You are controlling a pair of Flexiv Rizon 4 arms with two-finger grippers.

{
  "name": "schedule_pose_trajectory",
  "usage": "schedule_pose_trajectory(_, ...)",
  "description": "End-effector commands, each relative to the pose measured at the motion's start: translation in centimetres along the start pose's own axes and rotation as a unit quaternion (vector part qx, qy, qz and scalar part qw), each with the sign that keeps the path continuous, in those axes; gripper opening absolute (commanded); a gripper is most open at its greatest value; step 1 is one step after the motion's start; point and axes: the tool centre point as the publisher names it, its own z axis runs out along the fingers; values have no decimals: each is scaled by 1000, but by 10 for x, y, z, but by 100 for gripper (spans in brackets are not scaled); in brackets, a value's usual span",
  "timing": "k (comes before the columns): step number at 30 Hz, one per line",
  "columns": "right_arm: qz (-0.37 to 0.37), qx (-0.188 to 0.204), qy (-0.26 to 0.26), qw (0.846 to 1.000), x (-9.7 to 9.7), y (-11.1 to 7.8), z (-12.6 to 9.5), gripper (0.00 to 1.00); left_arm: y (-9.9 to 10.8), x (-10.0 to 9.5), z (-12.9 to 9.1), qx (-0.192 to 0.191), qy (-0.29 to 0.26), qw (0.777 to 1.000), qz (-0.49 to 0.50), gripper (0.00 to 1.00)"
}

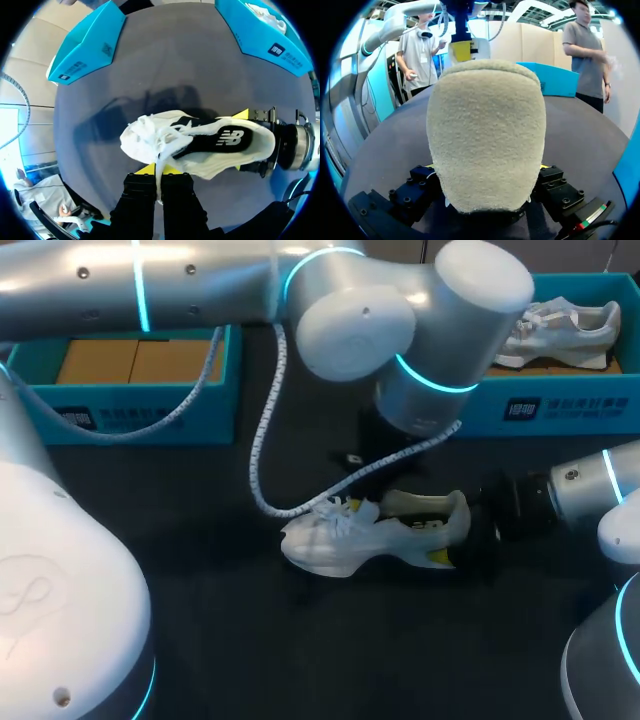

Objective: Take the shoe out of the shoebox, open the shoe tongue, remove and reinsert the insole, then place the shoe into the shoebox

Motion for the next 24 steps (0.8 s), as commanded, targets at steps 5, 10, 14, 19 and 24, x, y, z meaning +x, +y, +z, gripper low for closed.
schedule_pose_trajectory(5,0,1,-2,1000,-1,-1,3,0,10,-16,15,4,34,999,-18,0)
schedule_pose_trajectory(10,0,1,-2,1000,-1,-1,3,0,13,-30,27,3,38,999,-16,0)
schedule_pose_trajectory(14,0,1,-2,1000,-1,-1,3,0,17,-38,33,7,37,999,-12,0)
schedule_pose_trajectory(19,0,1,-2,1000,-1,-1,3,0,18,-43,38,8,32,999,-14,0)
schedule_pose_trajectory(24,0,1,-2,1000,-1,-1,3,0,21,-51,45,8,22,1000,-18,0)
